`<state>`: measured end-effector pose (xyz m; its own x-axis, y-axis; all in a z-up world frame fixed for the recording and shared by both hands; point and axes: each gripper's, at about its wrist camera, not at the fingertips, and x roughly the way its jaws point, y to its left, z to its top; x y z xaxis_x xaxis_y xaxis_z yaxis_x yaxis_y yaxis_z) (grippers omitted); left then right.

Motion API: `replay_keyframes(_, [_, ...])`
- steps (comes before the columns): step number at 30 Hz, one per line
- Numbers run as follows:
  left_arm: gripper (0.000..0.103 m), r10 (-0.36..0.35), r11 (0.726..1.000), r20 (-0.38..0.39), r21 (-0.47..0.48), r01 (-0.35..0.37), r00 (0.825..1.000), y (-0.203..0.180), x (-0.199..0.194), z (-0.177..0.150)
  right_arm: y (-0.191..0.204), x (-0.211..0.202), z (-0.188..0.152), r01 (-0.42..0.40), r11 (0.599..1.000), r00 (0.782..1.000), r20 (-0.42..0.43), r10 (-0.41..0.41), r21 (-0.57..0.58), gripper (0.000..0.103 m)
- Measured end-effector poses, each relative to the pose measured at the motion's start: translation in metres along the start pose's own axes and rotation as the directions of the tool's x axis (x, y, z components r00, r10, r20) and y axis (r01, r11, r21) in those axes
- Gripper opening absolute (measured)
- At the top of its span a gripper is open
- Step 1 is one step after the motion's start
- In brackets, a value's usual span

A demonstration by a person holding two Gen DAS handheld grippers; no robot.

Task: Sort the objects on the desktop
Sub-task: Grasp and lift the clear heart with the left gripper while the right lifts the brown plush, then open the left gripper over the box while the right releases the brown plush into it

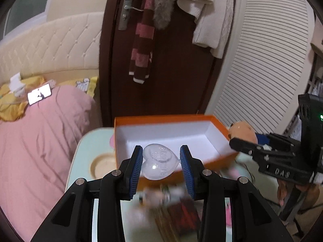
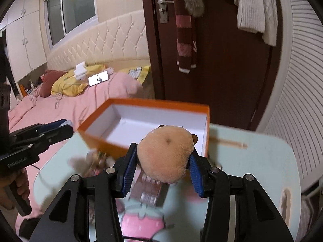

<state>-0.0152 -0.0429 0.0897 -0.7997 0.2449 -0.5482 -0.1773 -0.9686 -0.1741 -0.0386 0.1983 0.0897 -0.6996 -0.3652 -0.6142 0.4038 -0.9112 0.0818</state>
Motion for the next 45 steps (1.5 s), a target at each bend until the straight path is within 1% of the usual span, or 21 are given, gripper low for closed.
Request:
replay_keyframes(3, [0.036,0.001,1.0,-0.01,0.002,-0.001,1.0,-0.001,0.023,0.013,-0.004,0.02,0.012,0.012,1.0,1.0,0.004,-0.012,0.017,0.049])
replay_keyframes(7, [0.036,0.011,1.0,-0.034,0.016,-0.01,0.999,-0.004,0.051,0.023,-0.01,0.041,0.02,0.01,0.999,1.0,-0.013,-0.01,0.038,0.049])
replay_keyframes(13, [0.036,0.017,1.0,-0.061,0.003,-0.017,0.998,-0.004,0.075,0.027,-0.012,0.063,0.026,0.006,1.0,1.0,-0.014,-0.005,0.029,0.049])
replay_keyframes(15, [0.037,0.025,1.0,-0.068,-0.005,-0.026,0.997,-0.002,0.079,0.026,-0.012,0.068,0.027,0.004,1.0,1.0,-0.008,-0.004,0.026,0.051])
replay_keyframes(17, [0.051,0.039,0.999,-0.065,-0.01,-0.039,0.997,-0.001,0.079,0.024,-0.013,0.071,0.027,-0.005,0.999,1.0,-0.004,0.005,0.035,0.053])
replay_keyframes(18, [0.063,0.046,0.999,-0.054,-0.009,-0.046,0.997,-0.001,0.077,0.024,-0.014,0.072,0.027,-0.011,0.999,1.0,-0.002,0.011,0.042,0.057])
replay_keyframes(19, [0.069,0.05,0.999,-0.037,-0.005,-0.051,0.998,-0.002,0.074,0.023,-0.014,0.073,0.027,-0.014,0.999,1.0,0.001,0.014,0.049,0.066])
replay_keyframes(21, [0.072,0.057,0.998,-0.013,0.006,-0.057,0.998,-0.003,0.068,0.023,-0.016,0.07,0.026,-0.014,0.998,1.0,0.024,0.012,0.067,0.074])
replay_keyframes(23, [0.072,0.063,0.998,-0.003,0.013,-0.062,0.998,-0.004,0.063,0.022,-0.016,0.066,0.025,-0.016,0.997,0.999,0.041,0.013,0.074,0.074])
replay_keyframes(27, [0.072,0.055,0.998,0.0,0.014,-0.055,0.998,-0.003,0.052,0.019,-0.013,0.061,0.024,-0.015,0.998,0.999,0.042,0.012,0.066,0.074])
replay_keyframes(32, [0.074,0.06,0.998,0.007,0.031,-0.061,0.998,-0.007,0.027,0.009,-0.012,0.044,0.019,-0.023,0.997,0.999,0.047,0.019,0.07,0.074])
replay_keyframes(36, [0.077,0.059,0.998,-0.01,0.032,-0.059,0.998,-0.01,0.003,-0.005,-0.012,0.025,0.011,-0.02,0.997,0.999,0.045,0.017,0.076,0.074])
replay_keyframes(38, [0.078,0.058,0.998,-0.015,0.032,-0.057,0.998,-0.012,-0.01,-0.014,-0.012,0.012,0.005,-0.014,0.997,0.999,0.045,0.011,0.081,0.074])
replay_keyframes(41, [0.082,0.052,0.998,-0.018,0.019,-0.052,0.998,-0.013,-0.029,-0.032,-0.009,-0.005,-0.007,0.003,0.997,0.999,0.037,-0.006,0.078,0.074])
replay_keyframes(43, [0.084,0.048,0.999,-0.02,-0.008,-0.048,0.999,-0.012,-0.04,-0.049,-0.006,-0.014,-0.017,0.016,0.997,1.0,0.024,-0.017,0.07,0.074])
replay_keyframes(45, [0.084,0.045,0.998,-0.035,-0.036,-0.047,0.998,-0.011,-0.048,-0.068,-0.001,-0.02,-0.031,0.035,0.998,0.999,-0.007,-0.034,0.055,0.074])
